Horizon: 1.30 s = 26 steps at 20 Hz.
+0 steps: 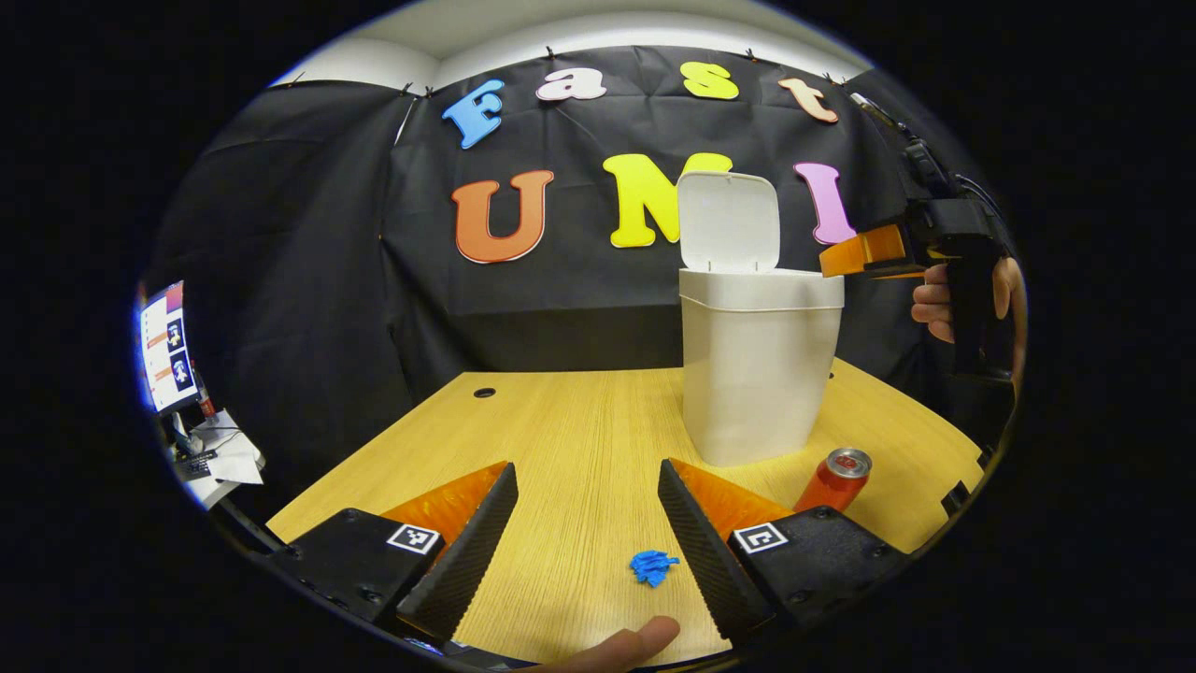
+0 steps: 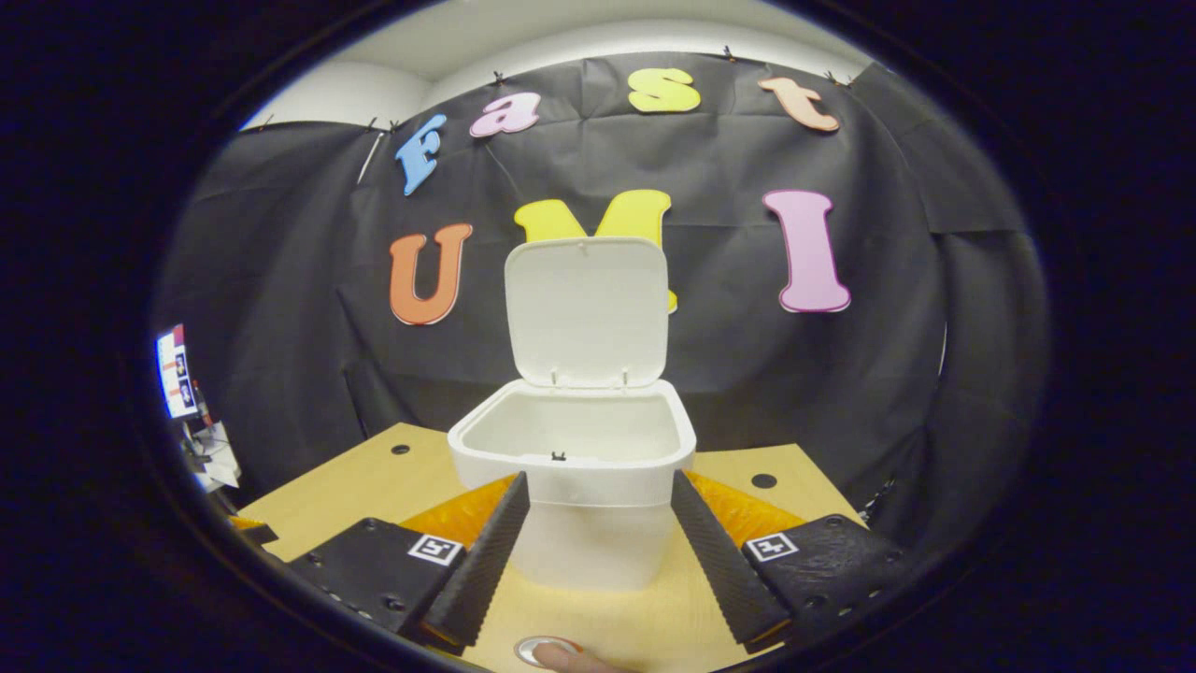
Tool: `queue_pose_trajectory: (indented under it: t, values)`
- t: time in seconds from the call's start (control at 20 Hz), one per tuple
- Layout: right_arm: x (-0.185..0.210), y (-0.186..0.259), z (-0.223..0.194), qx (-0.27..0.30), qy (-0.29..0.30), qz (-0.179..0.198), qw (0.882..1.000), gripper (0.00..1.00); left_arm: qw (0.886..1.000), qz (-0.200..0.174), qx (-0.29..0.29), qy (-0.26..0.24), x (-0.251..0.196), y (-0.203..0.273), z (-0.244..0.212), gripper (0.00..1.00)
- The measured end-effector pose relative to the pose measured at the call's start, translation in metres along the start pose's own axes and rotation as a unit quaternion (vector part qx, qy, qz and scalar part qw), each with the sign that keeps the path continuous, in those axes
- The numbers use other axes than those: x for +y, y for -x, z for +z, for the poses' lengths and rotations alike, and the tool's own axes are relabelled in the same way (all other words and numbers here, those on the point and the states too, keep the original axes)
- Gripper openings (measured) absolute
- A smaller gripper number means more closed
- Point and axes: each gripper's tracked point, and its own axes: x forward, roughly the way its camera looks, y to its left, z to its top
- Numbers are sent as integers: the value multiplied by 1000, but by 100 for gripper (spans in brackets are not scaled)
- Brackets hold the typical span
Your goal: Press the lid of the desktop garbage bin to open it, pick up the crumpled paper on the desktop and throw it into the bin, then pick up the pop can on the desktop and drop it into the bin, and finally close the garbage bin lid.
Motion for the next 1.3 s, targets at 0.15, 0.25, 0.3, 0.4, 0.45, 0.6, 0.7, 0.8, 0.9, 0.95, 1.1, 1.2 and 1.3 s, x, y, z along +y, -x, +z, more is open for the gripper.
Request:
queue_pose_trajectory:
  t: [0.15,0.25,0.3,0.4,0.45,0.6,0.7,0.8,0.9,0.95,1.1,1.2,1.3]
  values:
    - [8,13,-2,-4,-26,11,1000,96,999,-22,29,12,-10,-10,-16,98]
    - [11,20,-6,-9,-31,10,999,93,996,-62,63,10,-29,-18,-34,98]
    - [13,23,-8,-12,-31,9,999,96,994,-73,78,10,-34,-22,-42,98]
    - [20,31,-19,-11,-26,16,999,95,991,-82,107,3,-39,-30,-61,98]
    - [24,35,-26,-9,-22,19,1000,95,989,-83,122,-1,-38,-33,-71,98]
    - [32,52,-46,-8,-10,32,999,93,983,-92,160,-11,-38,-42,-94,98]
    - [34,65,-60,-9,-10,36,999,96,980,-95,176,-18,-37,-48,-107,96]
    - [33,76,-75,-6,-15,36,999,96,977,-102,187,-25,-35,-52,-117,93]
    - [33,88,-92,2,-16,40,999,96,974,-108,195,-28,-34,-54,-121,88]
    - [30,94,-99,4,-15,40,999,96,973,-113,199,-29,-33,-55,-125,87]
    - [19,106,-113,8,-14,39,999,96,969,-122,214,-27,-30,-62,-136,72]
    - [9,110,-119,13,-18,31,999,95,965,-122,230,-25,-33,-65,-147,66]
    - [6,113,-124,17,-23,29,999,93,962,-124,242,-19,-30,-65,-152,65]
